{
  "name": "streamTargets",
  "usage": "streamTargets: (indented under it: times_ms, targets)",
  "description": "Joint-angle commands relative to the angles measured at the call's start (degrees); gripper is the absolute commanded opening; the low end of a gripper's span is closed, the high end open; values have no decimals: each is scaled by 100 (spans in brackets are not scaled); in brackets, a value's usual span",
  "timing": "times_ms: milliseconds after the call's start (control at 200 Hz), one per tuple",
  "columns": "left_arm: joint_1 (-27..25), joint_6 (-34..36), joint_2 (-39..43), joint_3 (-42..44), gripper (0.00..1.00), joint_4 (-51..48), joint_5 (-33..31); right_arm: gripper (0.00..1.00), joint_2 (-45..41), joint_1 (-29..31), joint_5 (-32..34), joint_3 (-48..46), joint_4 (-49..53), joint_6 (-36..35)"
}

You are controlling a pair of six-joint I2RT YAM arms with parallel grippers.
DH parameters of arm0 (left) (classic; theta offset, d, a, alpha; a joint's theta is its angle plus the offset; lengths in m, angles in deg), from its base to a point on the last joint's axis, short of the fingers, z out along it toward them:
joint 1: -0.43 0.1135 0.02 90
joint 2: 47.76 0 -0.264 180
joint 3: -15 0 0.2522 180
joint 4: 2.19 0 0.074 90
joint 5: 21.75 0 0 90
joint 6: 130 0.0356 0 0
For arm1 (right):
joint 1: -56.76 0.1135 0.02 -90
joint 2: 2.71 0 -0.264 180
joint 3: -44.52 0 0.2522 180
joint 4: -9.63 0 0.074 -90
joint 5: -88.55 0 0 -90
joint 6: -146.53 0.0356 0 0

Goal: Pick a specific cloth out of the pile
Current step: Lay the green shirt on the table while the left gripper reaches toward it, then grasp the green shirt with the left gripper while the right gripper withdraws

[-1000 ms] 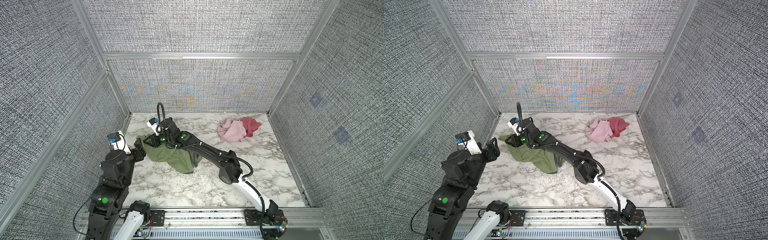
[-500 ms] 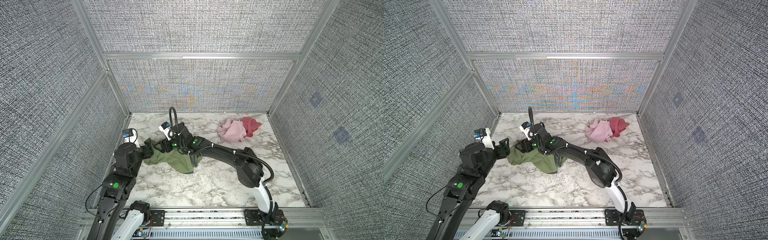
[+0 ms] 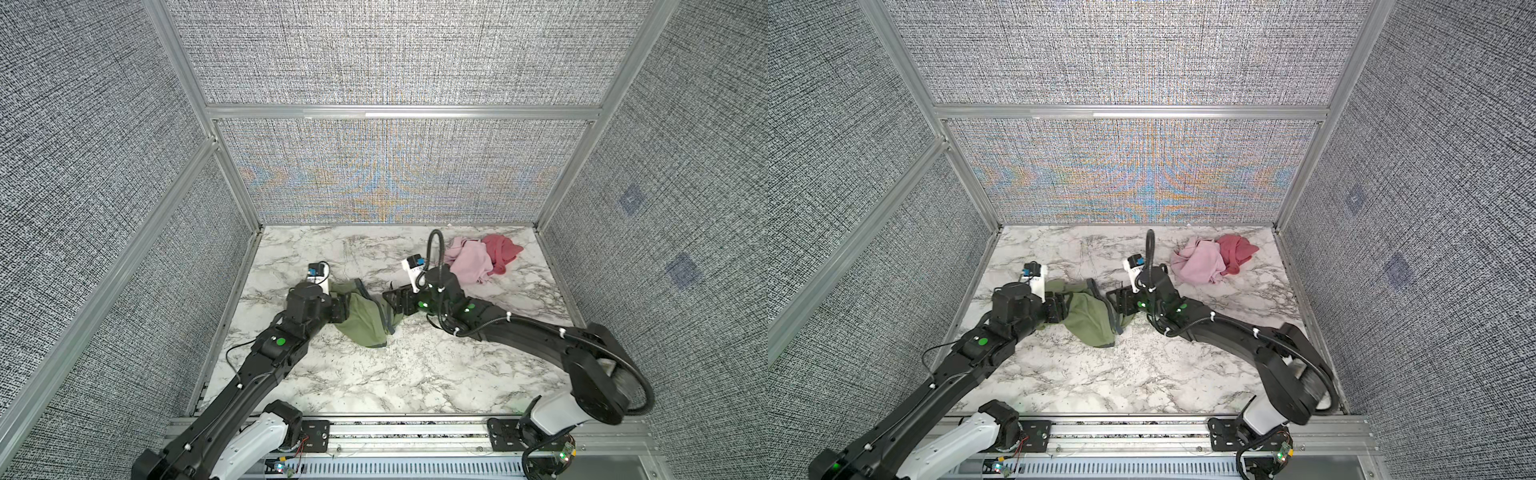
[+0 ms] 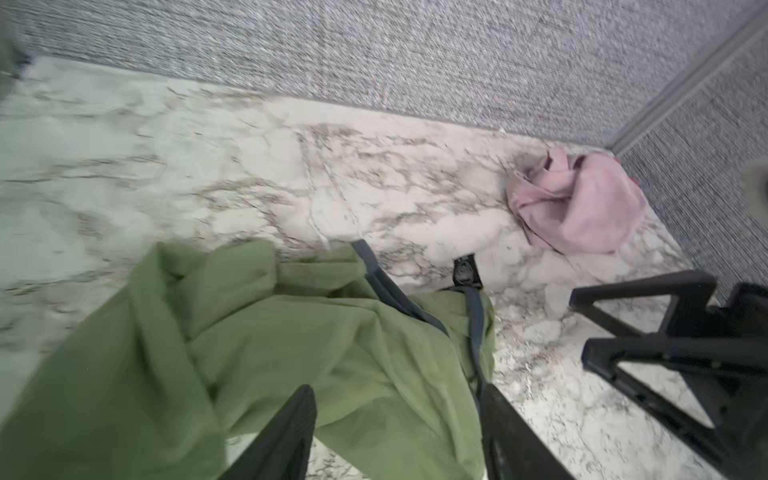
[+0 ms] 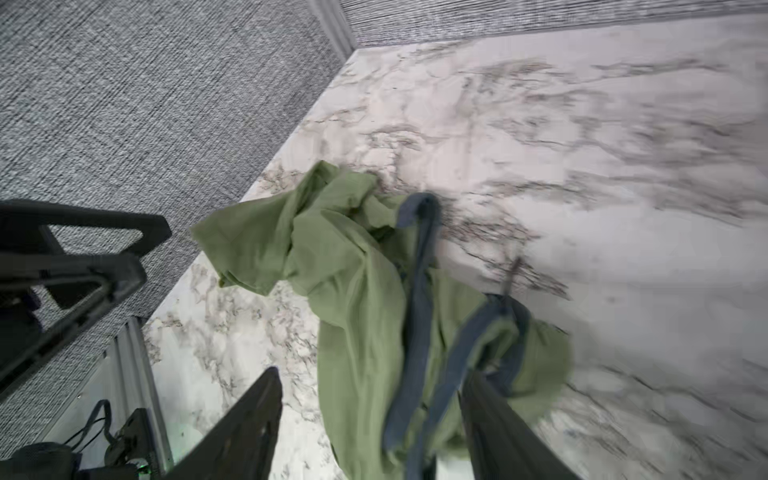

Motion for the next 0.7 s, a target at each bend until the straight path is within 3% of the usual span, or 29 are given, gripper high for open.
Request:
streamTargets:
  times_ms: [0,95,235,430,691]
  targets:
    - [-604,-84,-592,-99,65,699,-364,70,-531,-158,360,-524,17,70]
    - [-1136,-188,-1410,-253,64,1060,-633,70,-984,-349,514,-911,203,61]
    - [-1487,-301,-2636,-752,61,1320,-445,70,-1471,-573,662,-1294,410,79]
    - [-1659,-128,-4026,-1683,58,1128,-368,70,-2113,-746,811,-1688,655,61]
    - [-1661,-463,-5019,-2503,56,273,-896,70,-2611,-917,887,-1965,840,81]
